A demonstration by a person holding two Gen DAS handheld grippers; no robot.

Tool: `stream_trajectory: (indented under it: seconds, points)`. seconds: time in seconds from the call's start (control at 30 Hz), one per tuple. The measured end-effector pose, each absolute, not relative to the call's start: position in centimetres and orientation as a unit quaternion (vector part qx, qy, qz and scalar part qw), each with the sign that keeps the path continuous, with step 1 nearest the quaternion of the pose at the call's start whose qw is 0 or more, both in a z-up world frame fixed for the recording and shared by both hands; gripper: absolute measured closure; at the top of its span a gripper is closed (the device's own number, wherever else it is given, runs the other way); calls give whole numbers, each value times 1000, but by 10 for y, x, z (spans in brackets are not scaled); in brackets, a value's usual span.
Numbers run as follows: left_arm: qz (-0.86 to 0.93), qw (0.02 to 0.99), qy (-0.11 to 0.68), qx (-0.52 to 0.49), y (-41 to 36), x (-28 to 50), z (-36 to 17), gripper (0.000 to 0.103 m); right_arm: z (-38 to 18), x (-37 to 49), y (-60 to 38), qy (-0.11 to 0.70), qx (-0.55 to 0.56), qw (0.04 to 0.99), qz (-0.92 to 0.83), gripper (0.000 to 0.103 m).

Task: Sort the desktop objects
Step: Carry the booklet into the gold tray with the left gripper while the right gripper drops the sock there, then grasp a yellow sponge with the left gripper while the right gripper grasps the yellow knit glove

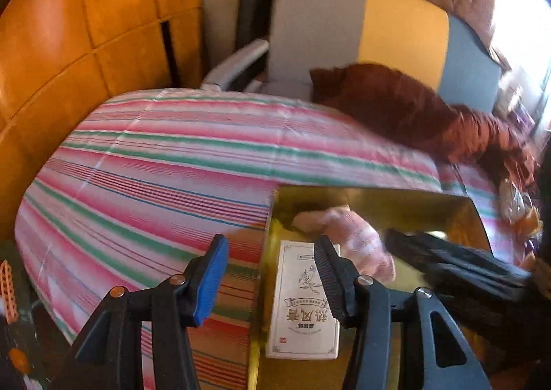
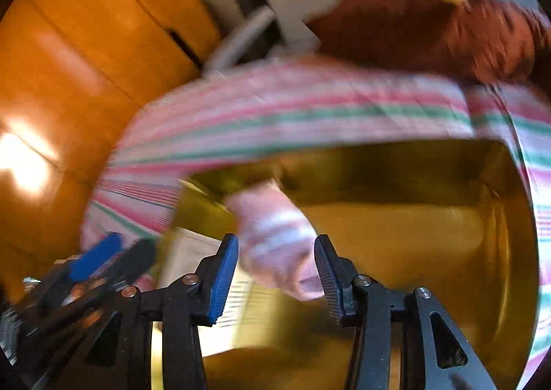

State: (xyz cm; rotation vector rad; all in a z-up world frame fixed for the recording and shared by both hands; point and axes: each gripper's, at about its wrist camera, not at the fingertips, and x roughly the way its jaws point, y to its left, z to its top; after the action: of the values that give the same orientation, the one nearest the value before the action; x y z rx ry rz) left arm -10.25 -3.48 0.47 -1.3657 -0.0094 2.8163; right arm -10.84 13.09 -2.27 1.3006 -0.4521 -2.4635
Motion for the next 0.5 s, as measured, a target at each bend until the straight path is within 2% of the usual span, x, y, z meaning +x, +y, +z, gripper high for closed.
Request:
stream_trajectory:
  seconds: [0.1,0.17,0.27,0.5]
  points:
    - [905,1,15,-425,-26,-92,9,50,1,-82,146,-160,413,149,-884,29]
    - [905,15,34,-424,-12,-86,8,50,10,-65,159,-165,400,139,-891,25]
    - [903,48,60,-423,12,-74,5,50,16,-47,171,-156,390,124,-899,24]
    - [886,114,37,-448,53,-46,1,50,21,12,213,-122,367,54,-920,24]
